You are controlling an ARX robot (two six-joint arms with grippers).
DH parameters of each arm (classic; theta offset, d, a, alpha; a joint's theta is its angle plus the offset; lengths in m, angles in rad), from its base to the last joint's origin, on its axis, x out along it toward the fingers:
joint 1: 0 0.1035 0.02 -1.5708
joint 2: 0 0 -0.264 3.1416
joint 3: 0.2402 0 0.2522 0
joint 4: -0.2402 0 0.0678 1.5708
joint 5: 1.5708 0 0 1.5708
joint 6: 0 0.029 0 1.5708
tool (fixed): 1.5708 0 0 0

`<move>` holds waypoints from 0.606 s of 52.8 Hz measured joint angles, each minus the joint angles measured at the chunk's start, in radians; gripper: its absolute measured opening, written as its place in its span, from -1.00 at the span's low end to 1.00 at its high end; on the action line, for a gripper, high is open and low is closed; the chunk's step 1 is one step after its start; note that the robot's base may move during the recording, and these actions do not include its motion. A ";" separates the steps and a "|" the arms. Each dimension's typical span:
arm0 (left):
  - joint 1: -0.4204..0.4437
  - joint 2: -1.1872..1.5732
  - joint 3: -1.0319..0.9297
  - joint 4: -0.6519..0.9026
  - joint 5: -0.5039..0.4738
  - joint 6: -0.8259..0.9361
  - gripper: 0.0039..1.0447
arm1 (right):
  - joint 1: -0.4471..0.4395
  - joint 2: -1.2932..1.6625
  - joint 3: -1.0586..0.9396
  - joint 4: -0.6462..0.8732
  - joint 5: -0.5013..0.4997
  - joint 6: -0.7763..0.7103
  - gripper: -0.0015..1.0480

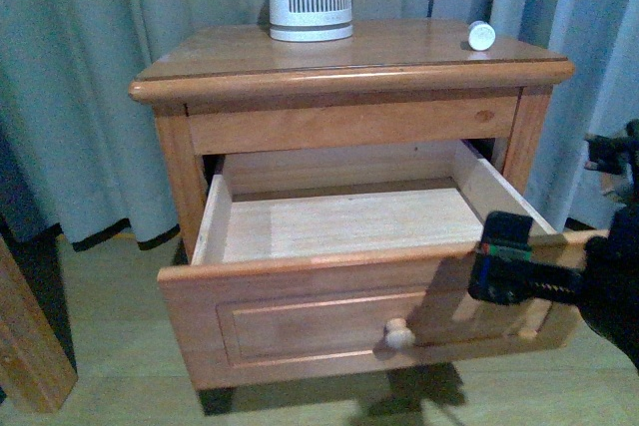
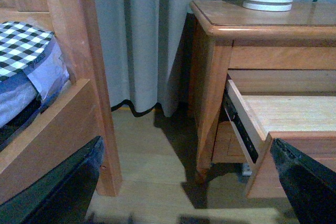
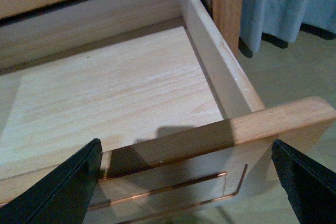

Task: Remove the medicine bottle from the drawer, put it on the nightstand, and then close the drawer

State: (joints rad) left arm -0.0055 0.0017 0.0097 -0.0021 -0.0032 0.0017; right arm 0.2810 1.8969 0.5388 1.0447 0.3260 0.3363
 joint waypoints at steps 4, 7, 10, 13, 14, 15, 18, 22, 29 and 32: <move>0.000 0.000 0.000 0.000 0.000 0.000 0.87 | -0.013 0.076 0.098 0.008 -0.011 -0.019 0.87; 0.000 0.000 0.000 0.000 0.000 0.000 0.87 | -0.027 0.140 0.199 -0.014 -0.024 -0.029 0.87; 0.000 0.000 0.000 0.000 0.000 0.000 0.87 | -0.041 0.190 0.289 -0.043 -0.035 -0.037 0.87; 0.000 0.000 0.000 0.000 0.000 0.000 0.87 | -0.051 0.237 0.381 -0.085 -0.042 -0.045 0.87; 0.000 0.000 0.000 0.000 0.000 0.000 0.87 | -0.055 0.255 0.419 -0.101 -0.042 -0.050 0.87; 0.000 0.000 0.000 0.000 0.000 0.000 0.87 | -0.058 0.274 0.456 -0.118 -0.042 -0.055 0.87; 0.000 0.000 0.000 0.000 0.000 0.000 0.87 | -0.065 0.319 0.546 -0.154 -0.042 -0.068 0.87; 0.000 0.000 0.000 0.000 0.000 0.000 0.87 | -0.074 0.379 0.661 -0.200 -0.040 -0.075 0.87; 0.000 0.000 0.000 0.000 0.000 0.000 0.87 | -0.077 0.438 0.783 -0.261 -0.023 -0.079 0.87; 0.000 0.000 0.000 0.000 0.000 0.000 0.87 | -0.078 0.446 0.799 -0.277 -0.032 -0.090 0.87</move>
State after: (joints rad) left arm -0.0055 0.0017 0.0097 -0.0021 -0.0032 0.0021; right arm 0.2031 2.3425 1.3380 0.7677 0.2939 0.2466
